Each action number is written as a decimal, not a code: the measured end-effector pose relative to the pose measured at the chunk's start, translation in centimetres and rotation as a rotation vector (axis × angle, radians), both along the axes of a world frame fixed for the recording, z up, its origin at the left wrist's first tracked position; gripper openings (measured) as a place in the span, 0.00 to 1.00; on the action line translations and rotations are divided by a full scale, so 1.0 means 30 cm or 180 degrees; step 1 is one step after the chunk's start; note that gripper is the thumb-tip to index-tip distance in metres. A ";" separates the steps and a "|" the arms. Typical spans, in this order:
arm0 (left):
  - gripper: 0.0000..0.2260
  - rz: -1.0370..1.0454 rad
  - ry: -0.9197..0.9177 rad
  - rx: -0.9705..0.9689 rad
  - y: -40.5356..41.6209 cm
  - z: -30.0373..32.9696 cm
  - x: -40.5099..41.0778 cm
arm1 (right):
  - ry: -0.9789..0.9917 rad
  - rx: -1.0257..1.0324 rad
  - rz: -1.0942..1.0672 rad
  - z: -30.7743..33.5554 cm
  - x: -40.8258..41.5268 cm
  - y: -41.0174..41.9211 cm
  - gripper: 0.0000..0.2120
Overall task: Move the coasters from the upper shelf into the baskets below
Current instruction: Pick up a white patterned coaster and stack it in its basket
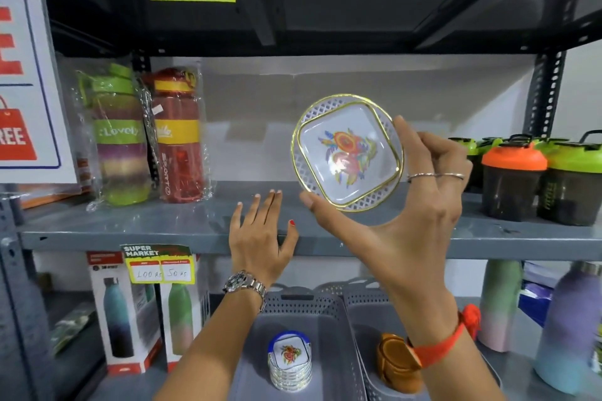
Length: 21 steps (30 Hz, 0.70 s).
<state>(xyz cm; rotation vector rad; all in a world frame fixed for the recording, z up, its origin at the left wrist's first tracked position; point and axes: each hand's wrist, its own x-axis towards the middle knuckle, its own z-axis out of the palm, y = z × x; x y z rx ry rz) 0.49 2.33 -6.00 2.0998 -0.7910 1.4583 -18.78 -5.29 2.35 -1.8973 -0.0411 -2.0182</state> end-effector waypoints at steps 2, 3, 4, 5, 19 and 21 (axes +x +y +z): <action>0.25 0.0020 -0.0002 -0.0027 0.000 0.003 -0.008 | 0.0167 0.0063 0.0036 -0.038 -0.001 -0.011 0.45; 0.24 0.0013 -0.0013 -0.0045 -0.001 0.003 -0.010 | 0.0270 0.0100 0.0073 -0.063 -0.003 -0.016 0.44; 0.25 0.0002 -0.0016 -0.0051 0.000 0.005 -0.011 | 0.0400 0.0138 0.0132 -0.091 -0.002 -0.022 0.44; 0.25 -0.0008 -0.0028 -0.0056 0.003 -0.002 -0.008 | 0.0561 0.0188 0.0214 -0.128 -0.002 -0.026 0.43; 0.25 0.0075 -0.0185 -0.0086 -0.015 -0.025 0.046 | 0.3930 0.0810 0.0121 -0.850 0.268 -0.118 0.39; 0.25 0.0111 -0.0204 -0.0106 -0.017 -0.030 0.051 | 0.4305 0.0772 -0.0080 -0.939 0.336 -0.123 0.44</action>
